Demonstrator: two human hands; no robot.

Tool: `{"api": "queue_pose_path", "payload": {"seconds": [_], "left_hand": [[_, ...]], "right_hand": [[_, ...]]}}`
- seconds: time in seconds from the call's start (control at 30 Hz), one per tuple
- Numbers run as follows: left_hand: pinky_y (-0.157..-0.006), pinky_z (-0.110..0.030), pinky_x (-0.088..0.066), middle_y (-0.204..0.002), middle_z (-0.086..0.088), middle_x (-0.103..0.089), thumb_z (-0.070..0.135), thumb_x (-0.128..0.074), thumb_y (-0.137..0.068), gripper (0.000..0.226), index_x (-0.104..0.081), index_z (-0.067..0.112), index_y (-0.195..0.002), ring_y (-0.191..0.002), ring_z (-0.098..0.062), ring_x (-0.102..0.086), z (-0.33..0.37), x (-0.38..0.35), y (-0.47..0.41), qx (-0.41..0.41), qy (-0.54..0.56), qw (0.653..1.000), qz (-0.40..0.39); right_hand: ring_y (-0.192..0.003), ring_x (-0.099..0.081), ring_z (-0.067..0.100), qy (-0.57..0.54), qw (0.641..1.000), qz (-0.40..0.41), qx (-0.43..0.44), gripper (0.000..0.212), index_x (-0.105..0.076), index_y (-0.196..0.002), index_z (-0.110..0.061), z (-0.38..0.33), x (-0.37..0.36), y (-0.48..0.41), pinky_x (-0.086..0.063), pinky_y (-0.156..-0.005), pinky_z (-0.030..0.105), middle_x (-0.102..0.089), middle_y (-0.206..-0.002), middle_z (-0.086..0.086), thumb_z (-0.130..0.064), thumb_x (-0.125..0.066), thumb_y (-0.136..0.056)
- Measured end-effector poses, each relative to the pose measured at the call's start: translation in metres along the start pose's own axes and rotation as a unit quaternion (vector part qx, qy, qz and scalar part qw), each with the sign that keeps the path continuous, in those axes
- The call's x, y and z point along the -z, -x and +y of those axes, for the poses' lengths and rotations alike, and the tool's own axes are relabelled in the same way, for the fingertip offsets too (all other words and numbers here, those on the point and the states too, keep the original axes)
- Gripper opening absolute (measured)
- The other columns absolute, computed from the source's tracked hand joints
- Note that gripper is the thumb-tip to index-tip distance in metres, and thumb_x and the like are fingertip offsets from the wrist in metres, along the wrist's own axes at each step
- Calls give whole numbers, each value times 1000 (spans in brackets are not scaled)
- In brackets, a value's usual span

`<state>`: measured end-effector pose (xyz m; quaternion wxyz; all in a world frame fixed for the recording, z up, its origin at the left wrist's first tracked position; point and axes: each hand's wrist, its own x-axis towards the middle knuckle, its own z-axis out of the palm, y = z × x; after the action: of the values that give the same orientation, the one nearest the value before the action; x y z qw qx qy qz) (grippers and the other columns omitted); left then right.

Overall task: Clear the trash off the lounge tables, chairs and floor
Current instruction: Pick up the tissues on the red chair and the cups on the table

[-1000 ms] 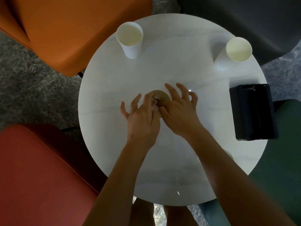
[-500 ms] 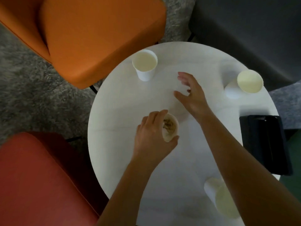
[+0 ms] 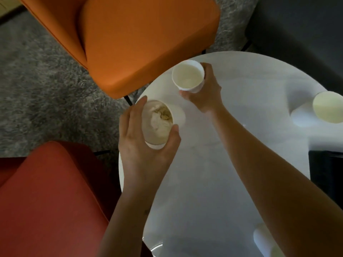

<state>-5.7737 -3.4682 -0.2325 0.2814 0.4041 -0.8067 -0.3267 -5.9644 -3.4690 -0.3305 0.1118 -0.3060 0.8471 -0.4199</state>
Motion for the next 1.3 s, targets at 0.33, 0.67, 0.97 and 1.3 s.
{"api": "queue_pose_path", "payload": {"seconds": [0.33,0.67,0.97,1.3], "left_hand": [[-85,-18,-47,-118,6,-55,35,-68,-72,64,-50,8,-128,-111,-14,-54,43,-29,1,-9,38,998,-56],[-75,4,-35,-109,-14,-66,29,-84,-63,66,-59,-1,-117,-95,-21,-64,83,-95,36,-76,-49,984,-152],[-77,0,-36,-118,-6,-59,27,-80,-67,66,-54,9,-125,-98,-4,-46,113,-126,54,-29,2,990,-136],[-81,-25,-56,-128,11,-51,31,-74,-72,65,-47,24,-131,-115,-14,-55,137,-120,56,30,170,975,-138]], "right_hand": [[-108,-48,10,5,994,-75,79,64,-52,-117,-19,-18,77,89,-21,-90,25,-53,-108,-15,-38,-76,-61],[-124,-38,17,81,994,-71,31,72,-49,-126,-24,47,154,122,-19,-94,32,-51,-123,-8,-38,-77,-62],[-132,-30,35,128,975,163,-84,88,-40,-136,-15,115,197,102,-23,-102,49,-36,-144,13,-36,-80,-60],[-118,-41,12,27,988,149,-21,88,-35,-137,-4,111,188,113,-26,-98,34,-50,-127,11,-12,-81,-62]]}}
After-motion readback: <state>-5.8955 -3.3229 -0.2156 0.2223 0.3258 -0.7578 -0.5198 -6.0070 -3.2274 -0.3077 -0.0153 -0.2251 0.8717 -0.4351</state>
